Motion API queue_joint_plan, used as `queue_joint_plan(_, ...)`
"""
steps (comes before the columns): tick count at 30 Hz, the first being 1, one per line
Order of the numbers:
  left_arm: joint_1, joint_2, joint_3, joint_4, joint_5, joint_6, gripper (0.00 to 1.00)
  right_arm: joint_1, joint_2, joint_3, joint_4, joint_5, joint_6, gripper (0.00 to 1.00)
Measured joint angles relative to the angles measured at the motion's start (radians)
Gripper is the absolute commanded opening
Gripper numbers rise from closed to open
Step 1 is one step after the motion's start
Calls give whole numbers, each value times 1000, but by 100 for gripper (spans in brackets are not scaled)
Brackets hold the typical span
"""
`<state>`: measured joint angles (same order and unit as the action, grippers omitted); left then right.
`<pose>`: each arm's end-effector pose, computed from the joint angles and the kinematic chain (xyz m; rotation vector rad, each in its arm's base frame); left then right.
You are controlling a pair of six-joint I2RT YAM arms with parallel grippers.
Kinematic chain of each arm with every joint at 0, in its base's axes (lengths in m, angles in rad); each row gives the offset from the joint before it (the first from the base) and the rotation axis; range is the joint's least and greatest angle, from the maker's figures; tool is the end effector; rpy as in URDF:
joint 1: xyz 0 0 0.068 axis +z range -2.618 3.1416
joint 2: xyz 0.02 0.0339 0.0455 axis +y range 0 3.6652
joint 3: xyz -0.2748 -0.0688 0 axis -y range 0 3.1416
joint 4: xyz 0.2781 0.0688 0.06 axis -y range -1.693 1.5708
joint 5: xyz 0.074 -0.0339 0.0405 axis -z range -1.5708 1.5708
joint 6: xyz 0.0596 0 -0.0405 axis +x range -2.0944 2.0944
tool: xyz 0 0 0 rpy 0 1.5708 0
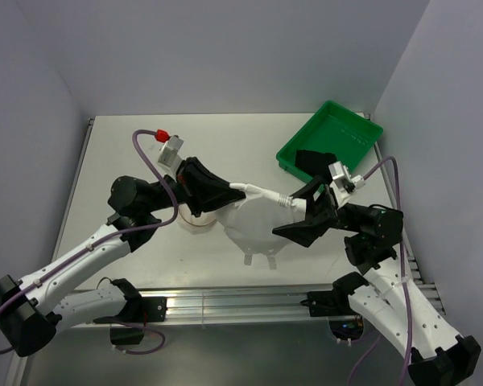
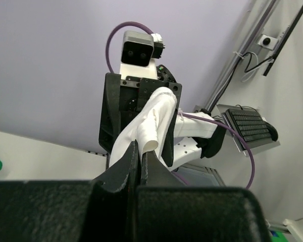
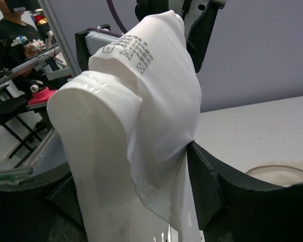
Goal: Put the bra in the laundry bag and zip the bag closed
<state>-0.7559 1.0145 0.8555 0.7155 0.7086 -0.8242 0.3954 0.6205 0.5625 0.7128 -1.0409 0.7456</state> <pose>0.1628 -0.2067 0.4251 0.7086 1.1475 -1.7276 0.1280 0.1091 0.3805 -0.8866 1.0844 1.4412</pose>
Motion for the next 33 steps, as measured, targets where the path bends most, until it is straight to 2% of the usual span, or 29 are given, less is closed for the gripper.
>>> queue_joint_plan(2, 0, 22, 0, 30, 15, -27, 0, 18, 18, 0, 16, 1, 2, 67)
queue_joint_plan(3, 0, 29, 0, 39, 21, -36, 1, 26, 34, 0, 21, 3, 2, 51)
queue_joint_plan(4, 2, 35, -1, 45, 27, -43, 2, 31, 49, 1, 26, 6, 0, 41)
queue_joint_plan(6, 2, 38, -3, 48, 32, -56, 4, 40, 79, 2, 25, 16, 0, 24)
queue_joint_plan(8, 7, 34, -8, 54, 32, -61, 11, 45, 105, 4, 24, 32, 1, 13)
queue_joint_plan(9, 10, 31, -14, 55, 32, -62, 16, 48, 117, 5, 19, 42, 2, 2)
queue_joint_plan(10, 19, 27, -24, 55, 31, -64, 33, 50, 124, 5, 13, 50, 1, 0)
queue_joint_plan(12, 35, 23, -36, 43, 21, -60, 54, 53, 128, 5, 0, 68, 5, 0)
queue_joint_plan(13, 45, 21, -38, 21, 8, -52, 72, 55, 128, 6, -6, 84, 5, 0)
queue_joint_plan(16, 72, 5, -38, -92, -64, -15, 91, 59, 128, 10, -38, 142, -5, 0)
queue_joint_plan(17, 82, -7, -39, -146, -100, 6, 94, 59, 130, 12, -55, 169, -8, 0)
queue_joint_plan(19, 106, -31, -39, -244, -184, 37, 97, 59, 151, 20, -92, 224, -21, 0)
queue_joint_plan(23, 167, -84, -38, -452, -403, 102, 95, 59, 209, 33, -154, 332, -48, 0)
queue_joint_plan(28, 271, -82, -38, -694, -653, 123, 87, 60, 261, 33, -237, 476, -74, 0)
queue_joint_plan(32, 366, -47, -93, -812, -769, 114, 82, 60, 263, 33, -257, 561, -94, 0)
queue_joint_plan(33, 372, -37, -108, -835, -785, 111, 77, 60, 260, 33, -268, 590, -104, 0)
